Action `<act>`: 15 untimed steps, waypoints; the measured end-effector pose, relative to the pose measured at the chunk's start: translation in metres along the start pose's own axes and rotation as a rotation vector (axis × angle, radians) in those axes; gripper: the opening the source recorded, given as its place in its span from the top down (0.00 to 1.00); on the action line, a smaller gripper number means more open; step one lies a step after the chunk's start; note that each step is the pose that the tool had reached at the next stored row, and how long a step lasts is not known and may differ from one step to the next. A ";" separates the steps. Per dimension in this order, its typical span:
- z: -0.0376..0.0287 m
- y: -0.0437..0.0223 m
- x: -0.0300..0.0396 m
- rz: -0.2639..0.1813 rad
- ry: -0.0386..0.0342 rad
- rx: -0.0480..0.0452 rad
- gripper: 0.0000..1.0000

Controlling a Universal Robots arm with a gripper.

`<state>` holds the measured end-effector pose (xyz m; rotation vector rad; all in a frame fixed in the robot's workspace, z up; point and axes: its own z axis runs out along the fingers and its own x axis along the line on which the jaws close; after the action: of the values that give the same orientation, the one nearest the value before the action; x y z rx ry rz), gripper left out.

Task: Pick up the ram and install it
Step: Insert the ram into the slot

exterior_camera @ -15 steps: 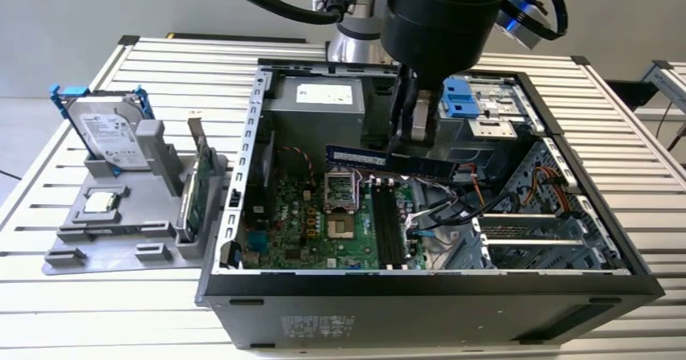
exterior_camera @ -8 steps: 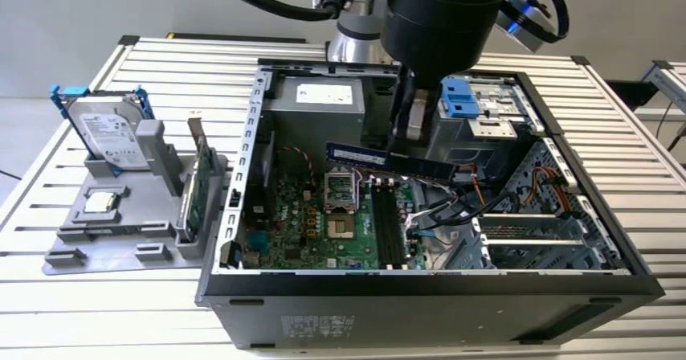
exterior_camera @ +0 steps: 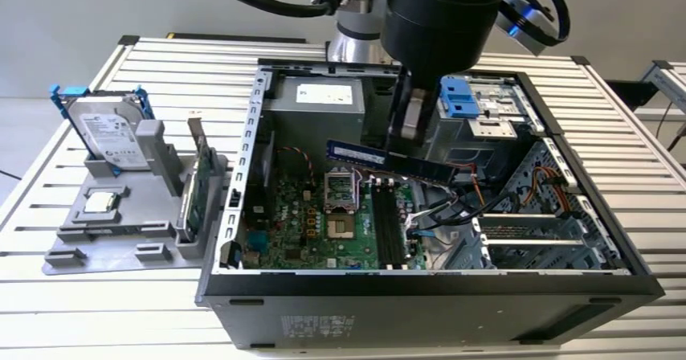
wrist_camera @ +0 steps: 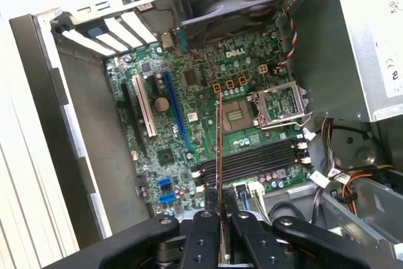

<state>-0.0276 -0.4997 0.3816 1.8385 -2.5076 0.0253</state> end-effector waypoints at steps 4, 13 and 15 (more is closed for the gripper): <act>0.0000 0.0000 0.0000 0.030 -0.0001 -0.0011 1.00; 0.0000 0.0000 0.0000 0.100 -0.0005 -0.0035 1.00; 0.0000 0.0000 0.0000 0.117 -0.0006 -0.0042 1.00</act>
<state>-0.0276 -0.4997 0.3816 1.6884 -2.6098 0.0224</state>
